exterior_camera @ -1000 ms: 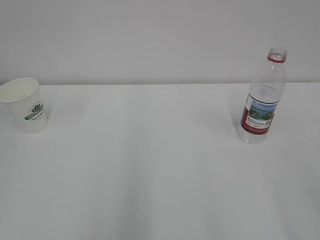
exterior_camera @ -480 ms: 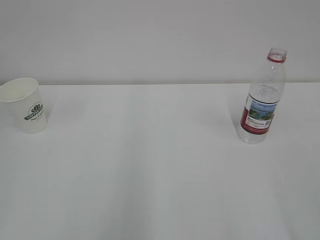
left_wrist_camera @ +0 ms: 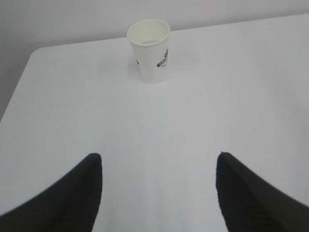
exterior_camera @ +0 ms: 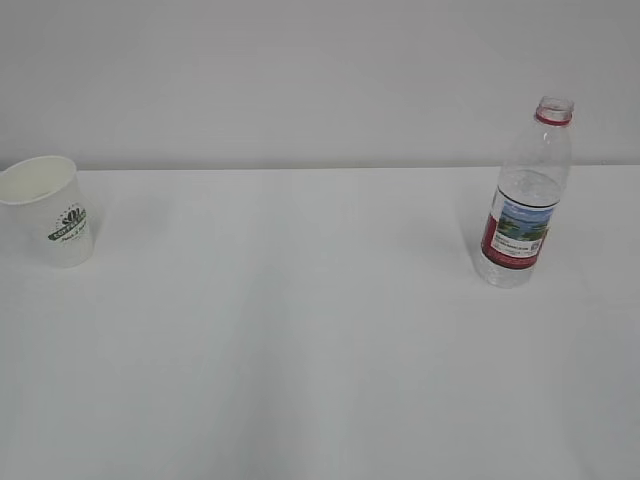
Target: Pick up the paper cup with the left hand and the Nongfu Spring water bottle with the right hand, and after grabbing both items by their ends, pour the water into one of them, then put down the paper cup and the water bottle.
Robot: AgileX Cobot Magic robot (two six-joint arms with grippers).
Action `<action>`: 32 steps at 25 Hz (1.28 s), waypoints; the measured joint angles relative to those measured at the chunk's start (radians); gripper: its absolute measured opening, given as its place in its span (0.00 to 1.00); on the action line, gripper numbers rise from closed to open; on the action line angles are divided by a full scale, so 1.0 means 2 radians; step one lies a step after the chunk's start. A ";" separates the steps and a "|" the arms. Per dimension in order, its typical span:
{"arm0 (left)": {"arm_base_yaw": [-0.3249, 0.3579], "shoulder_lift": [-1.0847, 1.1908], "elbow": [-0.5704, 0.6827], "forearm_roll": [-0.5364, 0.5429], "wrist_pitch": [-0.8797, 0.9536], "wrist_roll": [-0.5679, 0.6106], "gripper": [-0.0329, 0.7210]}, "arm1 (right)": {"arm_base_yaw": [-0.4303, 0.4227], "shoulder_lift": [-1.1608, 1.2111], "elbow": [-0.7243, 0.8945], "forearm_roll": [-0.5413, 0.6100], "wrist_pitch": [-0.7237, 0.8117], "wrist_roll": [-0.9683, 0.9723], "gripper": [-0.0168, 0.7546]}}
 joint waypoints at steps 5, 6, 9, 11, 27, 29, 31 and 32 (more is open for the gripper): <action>0.000 0.000 0.022 -0.002 0.008 0.000 0.75 | 0.000 0.000 0.000 -0.006 0.006 0.006 0.79; 0.000 0.000 0.025 -0.002 0.008 0.000 0.75 | 0.000 0.000 0.000 -0.008 0.006 0.008 0.79; 0.000 0.000 0.027 -0.002 0.006 0.000 0.75 | 0.000 0.000 0.005 -0.012 0.005 0.011 0.79; 0.000 0.000 0.027 -0.002 0.005 0.000 0.75 | 0.000 0.000 0.009 -0.013 0.004 0.011 0.79; 0.000 0.000 0.027 -0.002 0.004 0.001 0.74 | 0.000 0.000 0.009 -0.015 0.001 0.013 0.79; 0.000 0.000 0.027 -0.002 0.004 0.001 0.74 | 0.000 0.000 0.009 -0.015 0.001 0.013 0.79; 0.000 0.000 0.027 -0.002 0.004 0.001 0.74 | 0.000 -0.004 0.009 -0.015 0.000 0.013 0.79; 0.000 0.000 0.027 -0.002 0.004 0.001 0.73 | 0.000 -0.010 0.009 -0.015 0.000 0.013 0.79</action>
